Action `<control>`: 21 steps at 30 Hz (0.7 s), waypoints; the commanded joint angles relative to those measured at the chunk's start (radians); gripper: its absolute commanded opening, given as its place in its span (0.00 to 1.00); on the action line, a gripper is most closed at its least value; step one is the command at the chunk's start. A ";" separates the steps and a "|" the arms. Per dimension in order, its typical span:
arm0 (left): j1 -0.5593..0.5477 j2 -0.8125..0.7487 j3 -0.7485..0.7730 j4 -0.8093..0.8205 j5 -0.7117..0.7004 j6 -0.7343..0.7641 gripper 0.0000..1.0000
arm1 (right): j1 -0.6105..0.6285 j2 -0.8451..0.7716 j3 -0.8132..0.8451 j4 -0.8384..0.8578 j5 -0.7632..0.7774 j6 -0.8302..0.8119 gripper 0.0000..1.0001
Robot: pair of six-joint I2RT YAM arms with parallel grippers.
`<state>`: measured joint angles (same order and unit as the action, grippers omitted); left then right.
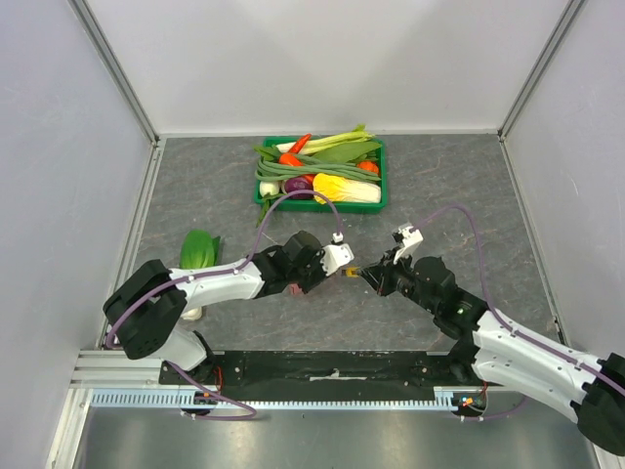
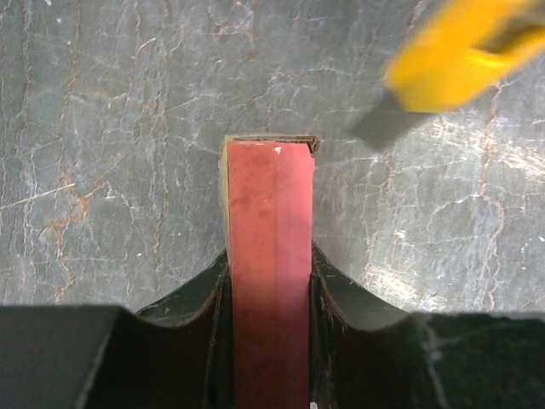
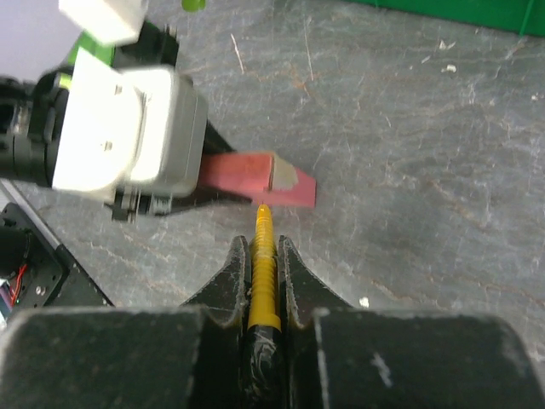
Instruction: Unpack the express box
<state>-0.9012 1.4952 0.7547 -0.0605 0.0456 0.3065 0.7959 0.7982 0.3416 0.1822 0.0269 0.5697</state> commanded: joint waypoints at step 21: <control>0.030 -0.111 0.195 0.056 0.005 -0.090 0.86 | -0.265 0.355 0.248 -0.089 0.089 0.128 0.04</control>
<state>-0.8711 1.4822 0.9398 -0.0757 0.1051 0.2504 0.5964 1.0950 0.5770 -0.0368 0.2741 0.6647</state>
